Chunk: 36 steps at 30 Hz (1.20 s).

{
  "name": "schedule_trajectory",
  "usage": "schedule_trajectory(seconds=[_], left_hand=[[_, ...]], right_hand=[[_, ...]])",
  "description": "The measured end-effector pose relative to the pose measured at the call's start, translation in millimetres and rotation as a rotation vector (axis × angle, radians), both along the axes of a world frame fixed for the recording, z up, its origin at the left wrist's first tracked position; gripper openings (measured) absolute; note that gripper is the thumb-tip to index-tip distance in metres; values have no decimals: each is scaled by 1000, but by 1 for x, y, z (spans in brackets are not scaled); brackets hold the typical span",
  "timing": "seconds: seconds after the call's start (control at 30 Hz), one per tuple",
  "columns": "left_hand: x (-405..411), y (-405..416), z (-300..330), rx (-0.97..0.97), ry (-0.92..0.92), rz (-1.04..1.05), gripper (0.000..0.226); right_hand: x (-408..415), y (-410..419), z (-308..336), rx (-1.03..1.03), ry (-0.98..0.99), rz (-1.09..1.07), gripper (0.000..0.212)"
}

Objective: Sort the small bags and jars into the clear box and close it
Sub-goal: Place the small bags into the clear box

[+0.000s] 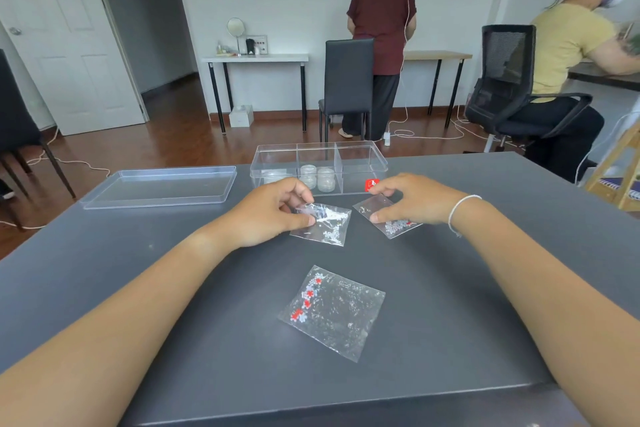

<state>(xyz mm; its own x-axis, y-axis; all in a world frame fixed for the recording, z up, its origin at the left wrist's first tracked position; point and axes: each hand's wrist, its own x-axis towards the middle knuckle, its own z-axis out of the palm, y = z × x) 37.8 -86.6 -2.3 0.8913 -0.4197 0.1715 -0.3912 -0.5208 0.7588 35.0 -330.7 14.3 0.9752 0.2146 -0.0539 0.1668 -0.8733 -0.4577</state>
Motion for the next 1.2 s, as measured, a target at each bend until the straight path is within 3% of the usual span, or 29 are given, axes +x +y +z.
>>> schedule_trajectory(seconds=[0.3,0.6,0.8,1.2], left_hand=[[-1,-1,7,-141,-34,34,23],[-3,-11,28,-264,-163,50,32],[16,-28,50,-232,-212,71,30],[77,-83,87,-29,-242,162,27]], right_hand=[[1,1,1,138,95,-32,62],[-3,-9,13,385,42,-50,39],[-3,-19,22,592,-78,-114,22],[9,-23,13,894,-300,-320,22]])
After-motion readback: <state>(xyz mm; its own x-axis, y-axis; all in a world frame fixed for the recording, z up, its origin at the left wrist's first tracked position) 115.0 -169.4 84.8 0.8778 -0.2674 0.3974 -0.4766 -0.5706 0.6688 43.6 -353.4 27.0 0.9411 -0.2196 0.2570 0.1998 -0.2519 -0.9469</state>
